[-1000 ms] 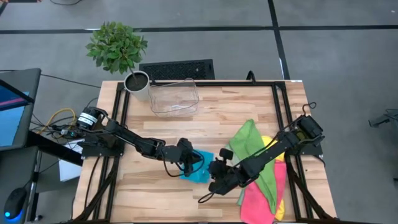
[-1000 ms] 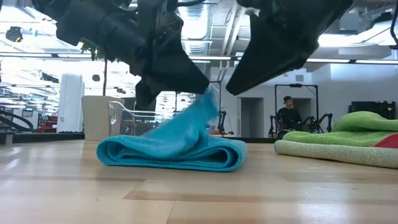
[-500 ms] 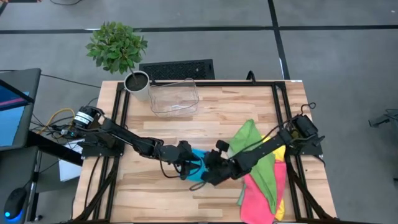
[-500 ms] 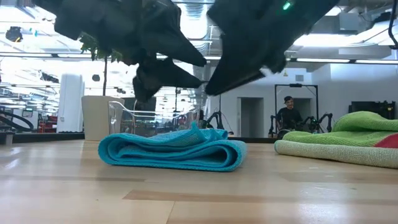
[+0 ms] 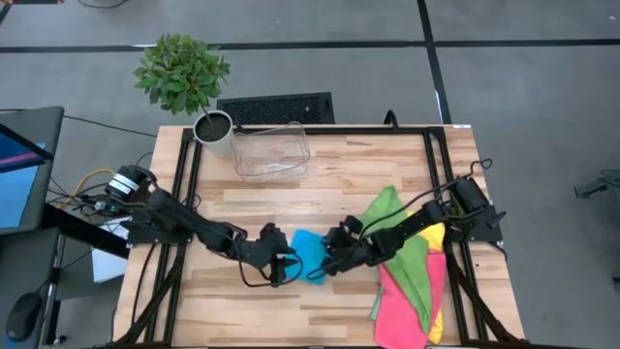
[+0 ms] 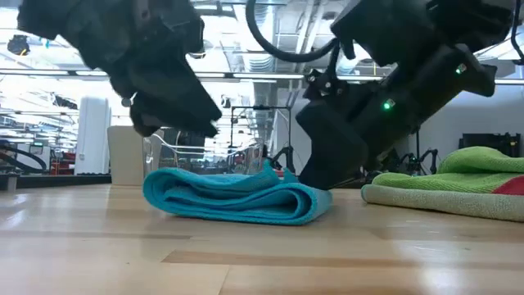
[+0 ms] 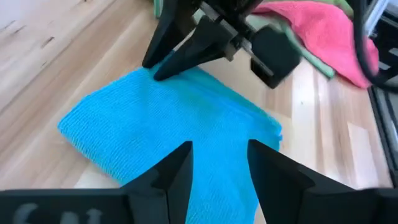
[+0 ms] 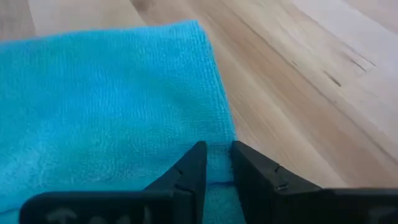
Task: Fold microfiber towels
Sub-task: Fold the blue microfiber cloth
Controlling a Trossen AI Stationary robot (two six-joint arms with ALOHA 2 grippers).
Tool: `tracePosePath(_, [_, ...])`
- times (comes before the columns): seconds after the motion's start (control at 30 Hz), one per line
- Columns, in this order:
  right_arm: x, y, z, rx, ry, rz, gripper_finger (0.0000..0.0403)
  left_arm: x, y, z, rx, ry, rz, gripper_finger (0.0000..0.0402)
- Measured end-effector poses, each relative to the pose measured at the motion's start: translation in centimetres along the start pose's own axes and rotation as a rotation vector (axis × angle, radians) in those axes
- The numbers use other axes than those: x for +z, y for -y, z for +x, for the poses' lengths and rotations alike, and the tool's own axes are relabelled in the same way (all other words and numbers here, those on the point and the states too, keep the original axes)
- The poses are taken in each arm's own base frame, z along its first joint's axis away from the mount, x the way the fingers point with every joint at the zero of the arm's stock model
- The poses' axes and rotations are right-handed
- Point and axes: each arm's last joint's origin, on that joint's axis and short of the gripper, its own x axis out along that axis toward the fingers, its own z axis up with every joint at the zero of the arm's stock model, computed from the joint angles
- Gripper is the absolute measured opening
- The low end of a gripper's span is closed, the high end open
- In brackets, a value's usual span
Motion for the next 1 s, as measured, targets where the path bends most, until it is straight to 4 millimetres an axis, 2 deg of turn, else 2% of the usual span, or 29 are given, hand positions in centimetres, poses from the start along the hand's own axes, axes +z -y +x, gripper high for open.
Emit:
tracePosePath(0.17, [0.2,-0.9,-1.0,0.050,0.043,0.008,0.0102,-0.5,0.0,0.3,0.004,0.027,0.006,0.0136])
tracePosePath(0.33, [1.7,-3.4,-3.0,0.180,0.217,0.003,0.0101,-1.0,-0.2,0.7,0.015,0.008,0.021,0.0127])
tracePosePath(0.43, [1.8,-4.5,-3.7,0.245,0.295,-0.036,0.0101,-1.0,-0.1,0.7,0.017,0.013,0.026,0.0123])
tracePosePath(0.6, [0.6,-4.9,-2.3,0.298,0.270,-0.044,0.0101,-0.5,0.0,0.1,0.015,0.030,0.033,0.0120])
tracePosePath(0.77, [-2.3,-5.0,-0.1,0.387,0.103,-0.008,0.0101,-0.4,0.1,-0.1,0.018,0.035,0.044,0.0120])
tracePosePath(0.9, [-3.1,-5.4,-0.2,0.384,0.069,0.018,0.0101,-0.6,0.2,-0.2,0.017,0.027,0.052,0.0120])
tracePosePath(1.0, [-2.9,-5.4,-0.9,0.382,0.062,-0.002,0.0101,-0.7,0.3,-0.2,0.016,0.028,0.056,0.0120])
